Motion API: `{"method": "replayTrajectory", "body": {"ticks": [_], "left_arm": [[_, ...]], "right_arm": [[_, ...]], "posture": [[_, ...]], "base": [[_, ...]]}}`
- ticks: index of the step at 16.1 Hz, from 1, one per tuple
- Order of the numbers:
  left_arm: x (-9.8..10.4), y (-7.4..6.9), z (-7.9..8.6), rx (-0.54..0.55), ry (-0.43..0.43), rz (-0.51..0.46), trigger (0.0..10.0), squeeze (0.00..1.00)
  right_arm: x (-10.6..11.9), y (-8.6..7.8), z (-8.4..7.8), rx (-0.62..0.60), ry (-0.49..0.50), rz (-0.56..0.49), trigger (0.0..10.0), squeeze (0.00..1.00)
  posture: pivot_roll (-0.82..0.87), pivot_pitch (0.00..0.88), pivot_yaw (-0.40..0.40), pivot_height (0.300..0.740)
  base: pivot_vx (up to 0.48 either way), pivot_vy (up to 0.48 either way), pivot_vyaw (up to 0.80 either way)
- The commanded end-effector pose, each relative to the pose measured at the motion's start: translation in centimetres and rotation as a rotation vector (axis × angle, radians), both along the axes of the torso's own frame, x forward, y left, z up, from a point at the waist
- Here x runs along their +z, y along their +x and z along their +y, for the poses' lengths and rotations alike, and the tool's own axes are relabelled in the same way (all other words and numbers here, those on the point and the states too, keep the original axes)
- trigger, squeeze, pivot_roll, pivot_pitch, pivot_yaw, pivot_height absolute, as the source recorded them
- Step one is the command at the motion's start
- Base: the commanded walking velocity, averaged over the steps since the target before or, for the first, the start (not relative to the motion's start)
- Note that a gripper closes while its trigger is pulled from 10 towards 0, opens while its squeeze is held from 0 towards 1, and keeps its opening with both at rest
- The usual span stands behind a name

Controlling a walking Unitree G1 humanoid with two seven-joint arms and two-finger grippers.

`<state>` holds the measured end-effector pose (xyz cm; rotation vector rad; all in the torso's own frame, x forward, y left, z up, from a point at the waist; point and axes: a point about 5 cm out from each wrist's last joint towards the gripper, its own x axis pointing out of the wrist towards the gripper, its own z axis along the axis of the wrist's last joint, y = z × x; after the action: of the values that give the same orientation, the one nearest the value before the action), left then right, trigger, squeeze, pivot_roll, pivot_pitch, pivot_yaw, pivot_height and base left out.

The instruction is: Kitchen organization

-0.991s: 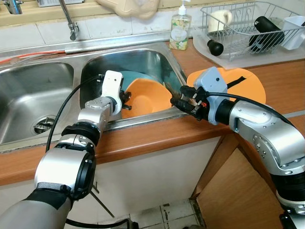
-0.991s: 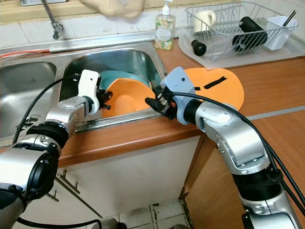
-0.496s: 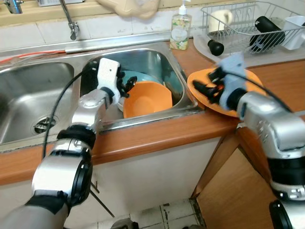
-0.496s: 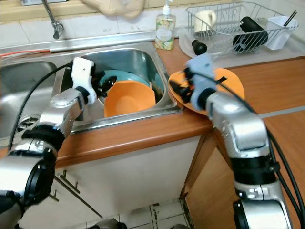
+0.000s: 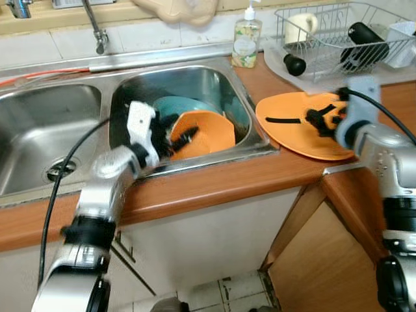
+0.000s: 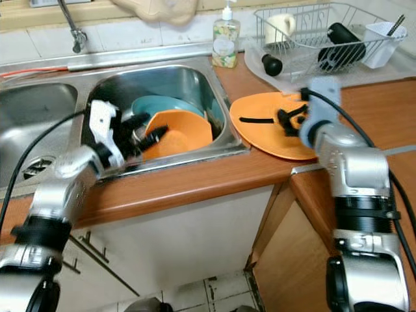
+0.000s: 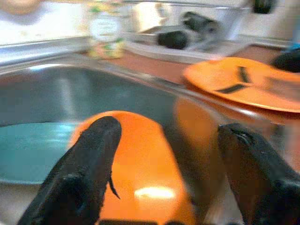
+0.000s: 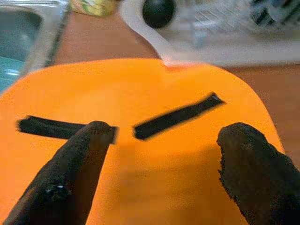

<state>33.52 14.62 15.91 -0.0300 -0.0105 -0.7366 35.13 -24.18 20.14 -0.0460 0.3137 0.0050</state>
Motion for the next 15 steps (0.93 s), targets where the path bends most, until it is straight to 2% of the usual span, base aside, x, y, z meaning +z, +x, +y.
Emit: {"method": "replayTrajectory", "body": {"ticks": [1,2,4,5,6,7,8,9,10,11,12,14,15], "left_arm": [[0.5,-1.0,-0.5,-0.061,0.0,-0.007,10.0,1.0],[0.5,-1.8,-0.7,-0.082,-0.003,0.002,10.0,1.0],[0.5,-2.3,-0.8,-0.091,-0.002,0.014,10.0,1.0],[0.3,-3.2,-1.0,-0.107,0.0,0.03,10.0,1.0],[0.2,-3.4,-1.1,-0.109,0.001,0.035,10.0,1.0],[0.2,-3.7,-1.2,-0.108,0.011,0.046,10.0,1.0],[0.2,-3.7,-1.2,-0.102,0.011,0.047,10.0,1.0],[0.3,-3.8,-1.2,-0.086,0.006,0.052,10.0,1.0],[0.3,-3.9,-1.2,-0.082,0.004,0.058,10.0,0.99],[0.3,-3.9,-1.2,-0.081,0.006,0.061,10.0,0.91],[0.4,-3.9,-1.2,-0.079,0.008,0.064,10.0,0.9],[0.4,-3.8,-1.2,-0.071,0.007,0.069,10.0,0.8],[0.5,-3.6,-1.2,-0.067,-0.001,0.07,10.0,0.7]], "right_arm": [[0.6,0.3,-1.4,-0.067,0.007,-0.024,10.0,1.0],[0.3,0.3,-2.4,-0.112,-0.006,-0.014,10.0,1.0],[0.2,0.4,-2.9,-0.135,-0.009,-0.008,10.0,1.0],[-0.3,0.6,-3.7,-0.156,0.046,-0.002,10.0,1.0],[-0.4,0.6,-3.9,-0.159,0.055,0.0,10.0,1.0],[-0.8,0.8,-4.0,-0.145,0.105,0.015,10.0,1.0],[-0.9,0.9,-3.9,-0.128,0.125,0.025,10.0,0.43],[-1.6,1.1,-3.4,-0.074,0.202,0.052,10.0,0.0],[-2.0,1.2,-3.2,-0.051,0.269,0.063,10.0,0.0],[-2.2,1.2,-2.9,-0.022,0.325,0.063,10.0,0.0],[-2.3,1.3,-2.7,0.007,0.352,0.062,10.0,0.0],[-2.2,1.1,-2.1,0.081,0.422,0.065,10.0,0.0],[-2.1,1.0,-1.9,0.106,0.451,0.067,8.7,0.0]], "posture": [[-0.1,0.0,0.064,0.74],[-0.1,0.0,0.066,0.74],[-0.1,0.0,0.066,0.74],[-0.1,0.0,0.069,0.74],[-0.1,0.0,0.071,0.74],[-0.1,0.0,0.071,0.74],[-0.1,0.0,0.071,0.74],[-0.1,0.0,0.071,0.74],[-0.1,0.0,0.071,0.74],[-0.1,0.0,0.069,0.74],[-0.1,0.0,0.069,0.74],[-0.09,0.0,0.069,0.74],[-0.09,0.0,0.069,0.74]], "base": [[0.0,0.0,0.0],[0.0,0.0,0.0],[0.0,0.0,0.0],[0.0,0.0,0.0],[0.0,0.0,0.0],[0.0,0.0,0.0],[0.0,0.0,0.0],[0.0,0.0,0.0],[0.0,0.0,0.0],[0.0,0.0,0.0],[0.0,0.0,0.0],[0.0,0.0,0.0],[0.0,0.0,0.0]]}}
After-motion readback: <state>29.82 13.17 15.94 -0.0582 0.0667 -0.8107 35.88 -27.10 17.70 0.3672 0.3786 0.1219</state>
